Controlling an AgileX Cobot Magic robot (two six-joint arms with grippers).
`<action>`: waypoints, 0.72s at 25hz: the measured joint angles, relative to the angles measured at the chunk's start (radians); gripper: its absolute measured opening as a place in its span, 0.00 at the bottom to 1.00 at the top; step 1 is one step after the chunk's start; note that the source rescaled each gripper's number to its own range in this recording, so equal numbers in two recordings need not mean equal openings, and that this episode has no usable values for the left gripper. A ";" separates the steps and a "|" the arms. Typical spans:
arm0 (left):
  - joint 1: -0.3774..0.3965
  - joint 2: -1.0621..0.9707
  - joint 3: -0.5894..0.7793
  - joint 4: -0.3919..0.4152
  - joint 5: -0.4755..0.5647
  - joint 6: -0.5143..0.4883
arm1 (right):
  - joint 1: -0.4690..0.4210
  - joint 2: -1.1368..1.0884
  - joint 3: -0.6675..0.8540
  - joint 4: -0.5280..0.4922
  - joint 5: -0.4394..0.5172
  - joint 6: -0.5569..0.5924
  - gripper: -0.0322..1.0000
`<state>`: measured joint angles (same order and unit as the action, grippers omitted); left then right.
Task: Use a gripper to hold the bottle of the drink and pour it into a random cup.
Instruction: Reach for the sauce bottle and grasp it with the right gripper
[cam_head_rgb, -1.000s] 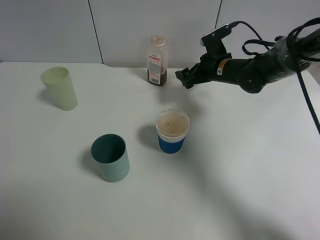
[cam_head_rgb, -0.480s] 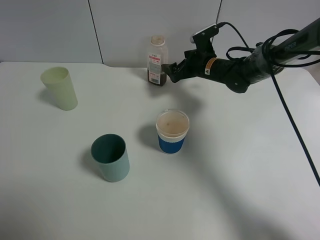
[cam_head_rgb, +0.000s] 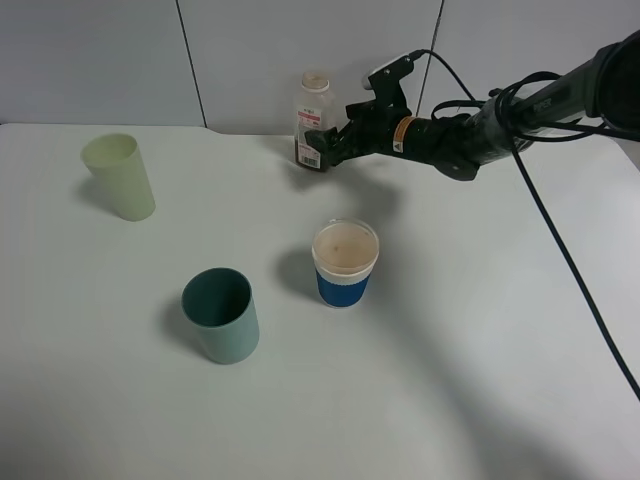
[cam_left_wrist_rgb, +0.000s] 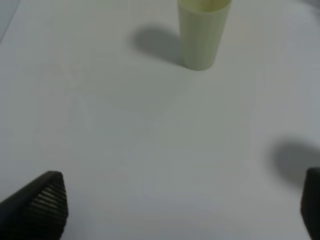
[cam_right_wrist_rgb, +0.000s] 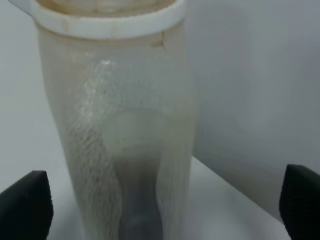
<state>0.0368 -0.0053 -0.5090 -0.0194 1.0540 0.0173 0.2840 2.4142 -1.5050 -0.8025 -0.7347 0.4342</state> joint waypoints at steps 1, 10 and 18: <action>0.000 0.000 0.000 0.000 0.000 0.000 | 0.003 0.010 -0.017 -0.010 -0.001 0.008 1.00; 0.000 0.000 0.000 0.001 0.000 0.000 | 0.031 0.094 -0.139 -0.044 -0.030 0.044 1.00; 0.000 0.000 0.000 0.001 0.000 0.000 | 0.040 0.115 -0.156 -0.044 -0.046 0.046 0.89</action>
<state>0.0368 -0.0053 -0.5090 -0.0185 1.0540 0.0173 0.3244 2.5292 -1.6610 -0.8466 -0.7810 0.4803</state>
